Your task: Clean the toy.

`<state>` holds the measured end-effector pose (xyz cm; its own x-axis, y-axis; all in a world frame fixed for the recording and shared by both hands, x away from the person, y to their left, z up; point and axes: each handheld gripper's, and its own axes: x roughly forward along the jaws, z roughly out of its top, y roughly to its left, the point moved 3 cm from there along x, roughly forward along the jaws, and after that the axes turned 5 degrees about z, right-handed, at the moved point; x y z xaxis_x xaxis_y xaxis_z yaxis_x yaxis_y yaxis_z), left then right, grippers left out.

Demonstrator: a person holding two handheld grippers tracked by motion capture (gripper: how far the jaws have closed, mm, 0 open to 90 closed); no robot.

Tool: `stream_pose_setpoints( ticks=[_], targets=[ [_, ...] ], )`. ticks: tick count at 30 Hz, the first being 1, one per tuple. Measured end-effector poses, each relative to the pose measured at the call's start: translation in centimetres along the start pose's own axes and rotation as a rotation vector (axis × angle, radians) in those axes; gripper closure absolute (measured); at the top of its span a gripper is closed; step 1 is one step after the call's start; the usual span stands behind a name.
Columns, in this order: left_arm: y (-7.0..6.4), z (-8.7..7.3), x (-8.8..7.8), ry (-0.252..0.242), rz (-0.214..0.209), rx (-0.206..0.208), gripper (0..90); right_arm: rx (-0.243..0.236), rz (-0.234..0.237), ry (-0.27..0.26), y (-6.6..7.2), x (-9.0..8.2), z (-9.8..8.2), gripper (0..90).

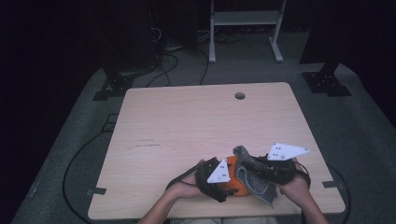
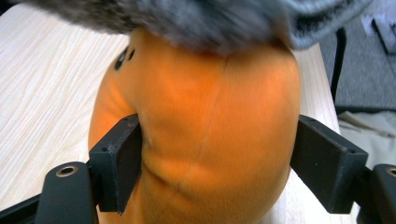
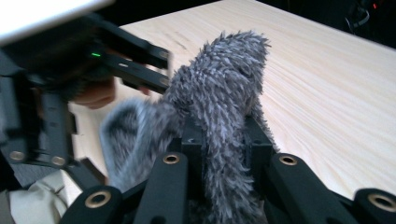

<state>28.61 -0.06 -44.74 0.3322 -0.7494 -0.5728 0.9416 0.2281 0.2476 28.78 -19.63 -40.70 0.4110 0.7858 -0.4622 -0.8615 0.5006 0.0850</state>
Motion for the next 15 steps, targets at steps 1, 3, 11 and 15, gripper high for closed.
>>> stream_pose_setpoints(
  ticks=[1,3,11,15],
  targets=[
    [0.2,0.0,0.0,-0.009,0.007,-0.015,22.2,0.025,-0.001,-0.004,-0.6,-0.2,-0.4,74.6],
    [0.7,0.0,-0.2,-0.029,0.010,-0.060,23.3,0.074,-0.005,-0.013,-1.7,-0.5,-1.2,74.7],
    [2.8,-0.1,-1.4,-0.105,-0.002,-0.257,32.2,0.123,-0.042,-0.038,-2.7,-1.7,-2.1,75.6],
    [3.5,0.4,-2.7,-0.127,0.027,-0.294,32.9,0.079,-0.017,-0.095,-1.3,-2.3,-0.5,75.6]
  ],
)
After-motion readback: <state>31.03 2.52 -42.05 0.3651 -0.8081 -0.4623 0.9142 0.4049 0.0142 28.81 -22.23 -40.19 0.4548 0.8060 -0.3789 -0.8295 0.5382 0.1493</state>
